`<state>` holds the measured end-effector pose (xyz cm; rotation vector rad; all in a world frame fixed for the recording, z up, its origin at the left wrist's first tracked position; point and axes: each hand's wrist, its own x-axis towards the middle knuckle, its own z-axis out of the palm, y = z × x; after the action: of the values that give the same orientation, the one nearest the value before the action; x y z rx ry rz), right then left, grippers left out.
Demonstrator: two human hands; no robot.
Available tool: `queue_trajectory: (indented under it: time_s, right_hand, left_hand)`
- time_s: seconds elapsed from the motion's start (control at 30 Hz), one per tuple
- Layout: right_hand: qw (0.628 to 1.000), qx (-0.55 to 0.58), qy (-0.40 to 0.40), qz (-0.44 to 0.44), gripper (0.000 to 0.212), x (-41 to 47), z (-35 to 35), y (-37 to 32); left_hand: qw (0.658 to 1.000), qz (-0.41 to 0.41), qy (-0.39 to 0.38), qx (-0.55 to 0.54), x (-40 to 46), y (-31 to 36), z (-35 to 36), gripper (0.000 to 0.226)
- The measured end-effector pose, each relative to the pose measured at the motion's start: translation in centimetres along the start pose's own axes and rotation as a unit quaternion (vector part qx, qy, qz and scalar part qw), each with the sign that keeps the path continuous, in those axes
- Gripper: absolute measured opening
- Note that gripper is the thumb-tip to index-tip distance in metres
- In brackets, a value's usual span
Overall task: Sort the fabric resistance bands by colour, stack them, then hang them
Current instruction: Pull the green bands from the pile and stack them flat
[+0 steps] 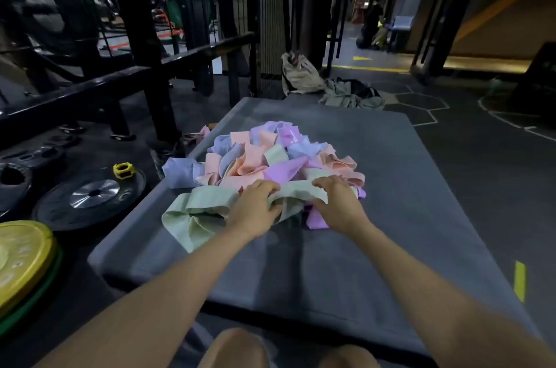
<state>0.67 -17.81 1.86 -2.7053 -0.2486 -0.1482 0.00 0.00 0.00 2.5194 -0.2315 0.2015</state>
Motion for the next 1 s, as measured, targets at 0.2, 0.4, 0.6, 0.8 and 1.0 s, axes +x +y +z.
queue_trajectory:
  time_s: [0.2,0.4,0.6,0.8,1.0]
  right_hand:
    - [0.998,0.0,0.009,0.066,0.044,1.7,1.3,2.5]
    - [0.997,-0.016,-0.004,0.076,0.036,2.7,1.7,2.9]
    - [0.997,0.039,-0.063,-0.011,0.045,2.8,0.8,-0.4]
    - [1.0,0.006,0.028,-0.012,0.018,2.1,-1.9,-4.0]
    - [0.992,-0.009,0.128,0.006,0.032,0.3,-6.9,-3.9]
  left_hand:
    - [0.999,-0.035,-0.001,0.02,2.2,-0.6,1.5,0.036]
    - [0.997,-0.072,0.036,0.007,3.4,-1.0,0.9,0.018]
    - [0.98,-0.023,0.082,-0.179,4.0,1.2,-3.2,0.019]
    - [0.944,-0.035,0.082,-0.318,3.3,4.1,-7.7,0.023]
    - [0.935,-0.036,0.136,-0.324,2.4,4.3,-12.2,0.019]
